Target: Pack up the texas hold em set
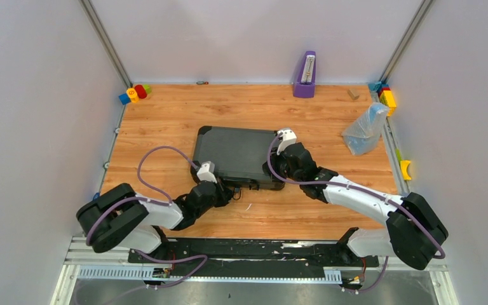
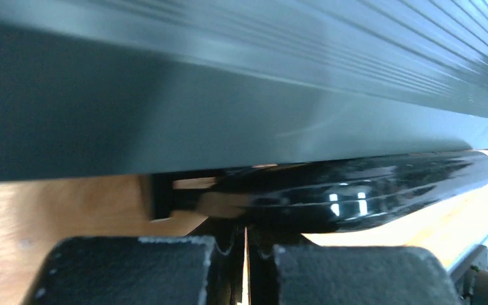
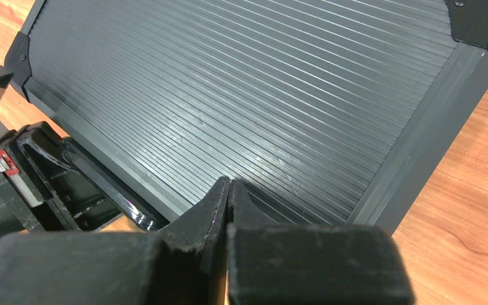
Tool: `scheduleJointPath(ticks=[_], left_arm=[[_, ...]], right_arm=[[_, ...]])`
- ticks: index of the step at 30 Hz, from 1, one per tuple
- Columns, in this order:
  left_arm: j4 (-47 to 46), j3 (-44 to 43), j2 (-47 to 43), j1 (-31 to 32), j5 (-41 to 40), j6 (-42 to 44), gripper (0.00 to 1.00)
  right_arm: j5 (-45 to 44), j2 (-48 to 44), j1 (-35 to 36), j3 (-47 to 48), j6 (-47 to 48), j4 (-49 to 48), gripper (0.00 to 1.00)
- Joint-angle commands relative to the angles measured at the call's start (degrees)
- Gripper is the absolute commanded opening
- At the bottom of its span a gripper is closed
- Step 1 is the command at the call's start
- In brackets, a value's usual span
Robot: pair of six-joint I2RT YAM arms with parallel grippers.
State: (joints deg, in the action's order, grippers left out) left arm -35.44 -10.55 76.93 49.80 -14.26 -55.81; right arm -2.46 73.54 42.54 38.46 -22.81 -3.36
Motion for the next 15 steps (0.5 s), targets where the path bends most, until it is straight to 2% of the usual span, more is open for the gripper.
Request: scheduleJointPath(ticks=[1, 4, 8, 15], left_arm=[[-6.91, -0.32, 7.78, 0.12, 2.53, 2.19, 0.0], [-10.21, -0.16, 8.59, 0.12, 7.64, 1.64, 0.0], [-10.74, 0.92, 4.73, 0.12, 7.62, 1.46, 0.0], [2.72, -1.21, -8.08, 0.12, 1.18, 4.3, 0.0]], right_arm=[[-1.03, -0.22, -0.18, -1.54, 0.57, 2.21, 0.0], [-1.61, -0.39, -0.23, -1.71, 0.55, 2.21, 0.0], [-1.43, -0.01, -0.18, -1.53, 0.58, 2.21, 0.0], [-1.02, 0.24, -0.18, -1.46, 0.48, 2.14, 0.0]])
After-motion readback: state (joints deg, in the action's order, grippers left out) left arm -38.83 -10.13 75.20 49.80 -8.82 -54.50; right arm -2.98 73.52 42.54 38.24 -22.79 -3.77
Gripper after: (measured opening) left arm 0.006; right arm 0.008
